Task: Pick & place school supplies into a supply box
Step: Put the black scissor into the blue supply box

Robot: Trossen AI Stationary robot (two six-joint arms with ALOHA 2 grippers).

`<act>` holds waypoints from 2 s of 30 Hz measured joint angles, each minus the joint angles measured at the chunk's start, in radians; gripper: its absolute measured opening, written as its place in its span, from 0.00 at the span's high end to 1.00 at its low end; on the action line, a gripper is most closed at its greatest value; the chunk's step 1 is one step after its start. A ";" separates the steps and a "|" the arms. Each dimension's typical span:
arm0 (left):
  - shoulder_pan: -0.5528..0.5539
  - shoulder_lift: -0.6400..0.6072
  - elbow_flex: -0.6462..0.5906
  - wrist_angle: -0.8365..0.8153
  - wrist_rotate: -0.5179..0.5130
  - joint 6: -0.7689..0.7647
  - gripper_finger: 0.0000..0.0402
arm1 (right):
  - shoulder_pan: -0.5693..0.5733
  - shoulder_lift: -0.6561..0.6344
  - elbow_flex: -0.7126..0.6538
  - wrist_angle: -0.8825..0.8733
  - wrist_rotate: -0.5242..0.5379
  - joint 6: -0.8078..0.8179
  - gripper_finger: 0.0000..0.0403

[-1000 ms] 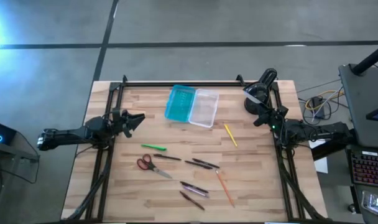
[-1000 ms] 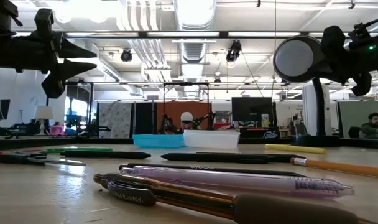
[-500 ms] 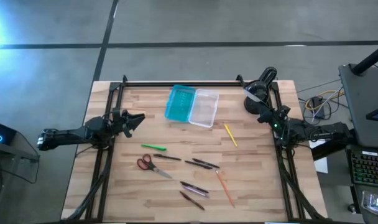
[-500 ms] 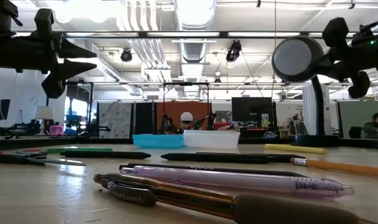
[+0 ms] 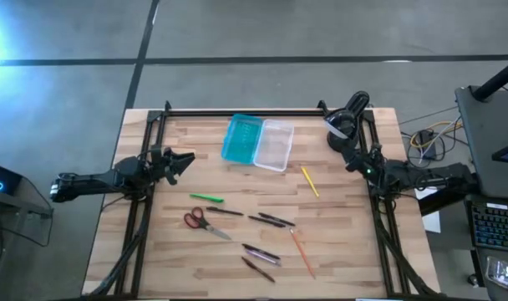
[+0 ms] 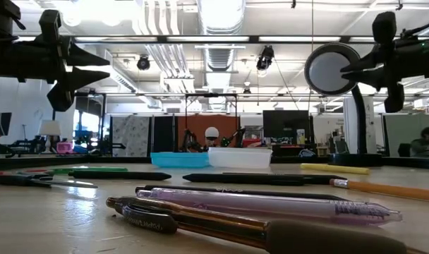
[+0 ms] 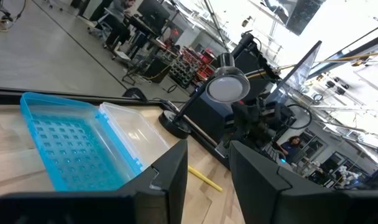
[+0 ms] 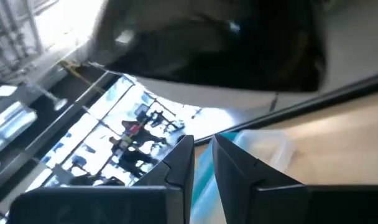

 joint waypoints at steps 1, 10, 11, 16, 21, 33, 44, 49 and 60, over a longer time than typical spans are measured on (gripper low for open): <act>0.000 0.001 0.000 0.000 0.000 0.000 0.74 | 0.000 0.004 0.000 0.000 0.001 0.031 0.87; 0.000 0.003 0.000 -0.001 0.000 0.000 0.74 | 0.001 0.025 0.000 0.048 0.041 0.158 0.87; 0.000 0.003 0.000 0.000 -0.004 0.006 0.74 | 0.001 0.026 0.000 0.048 0.013 0.187 0.87; 0.005 0.004 0.000 0.035 -0.069 -0.083 0.74 | 0.001 0.030 0.000 0.046 -0.055 0.238 0.87; 0.005 0.004 0.000 0.090 -0.100 -0.506 0.74 | 0.001 0.030 0.000 0.038 -0.055 0.227 0.87; 0.005 0.004 0.000 0.095 -0.278 -0.681 0.74 | 0.000 0.039 0.000 -0.096 -0.053 0.207 0.87; 0.002 0.120 0.180 0.140 -0.221 -0.510 0.74 | -0.003 0.148 0.048 -0.115 -0.371 0.166 0.72; 0.002 0.295 0.331 0.006 -0.130 -0.427 0.74 | -0.005 0.345 0.183 -0.241 -0.397 0.085 0.59; -0.016 0.761 0.634 -0.631 0.306 -0.318 0.74 | -0.039 0.979 0.475 -0.519 -0.732 -0.047 0.53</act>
